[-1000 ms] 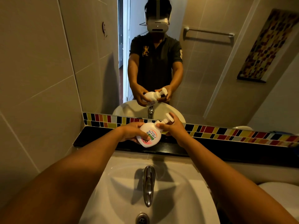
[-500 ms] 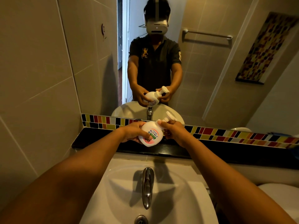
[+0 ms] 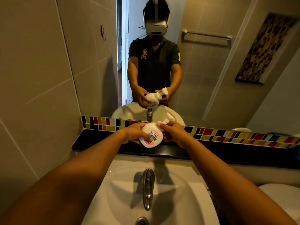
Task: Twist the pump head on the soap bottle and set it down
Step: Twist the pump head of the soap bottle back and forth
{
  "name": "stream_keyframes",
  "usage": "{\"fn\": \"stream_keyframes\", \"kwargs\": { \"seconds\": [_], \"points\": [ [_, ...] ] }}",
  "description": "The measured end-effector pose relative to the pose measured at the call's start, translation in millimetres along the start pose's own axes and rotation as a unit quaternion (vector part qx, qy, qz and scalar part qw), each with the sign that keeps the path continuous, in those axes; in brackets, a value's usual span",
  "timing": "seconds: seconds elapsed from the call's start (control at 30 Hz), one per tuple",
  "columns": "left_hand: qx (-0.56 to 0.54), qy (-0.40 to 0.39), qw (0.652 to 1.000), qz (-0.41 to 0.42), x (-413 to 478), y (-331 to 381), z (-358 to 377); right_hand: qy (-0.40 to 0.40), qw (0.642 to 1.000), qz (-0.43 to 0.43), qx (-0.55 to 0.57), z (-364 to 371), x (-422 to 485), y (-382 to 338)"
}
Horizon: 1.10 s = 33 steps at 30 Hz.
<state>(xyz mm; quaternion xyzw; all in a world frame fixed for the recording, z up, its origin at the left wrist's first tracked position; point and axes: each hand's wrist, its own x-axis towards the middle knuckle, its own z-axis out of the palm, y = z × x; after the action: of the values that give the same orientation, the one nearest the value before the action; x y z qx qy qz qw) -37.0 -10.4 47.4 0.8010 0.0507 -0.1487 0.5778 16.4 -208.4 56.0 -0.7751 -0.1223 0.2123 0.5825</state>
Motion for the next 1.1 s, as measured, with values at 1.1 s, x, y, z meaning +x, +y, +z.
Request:
{"fn": "stream_keyframes", "kwargs": {
  "seconds": [1.1],
  "points": [
    [0.020, 0.006, 1.000, 0.001, -4, 4, -14, -0.050, 0.997, -0.005, 0.065, -1, 4, -3]
  ]
}}
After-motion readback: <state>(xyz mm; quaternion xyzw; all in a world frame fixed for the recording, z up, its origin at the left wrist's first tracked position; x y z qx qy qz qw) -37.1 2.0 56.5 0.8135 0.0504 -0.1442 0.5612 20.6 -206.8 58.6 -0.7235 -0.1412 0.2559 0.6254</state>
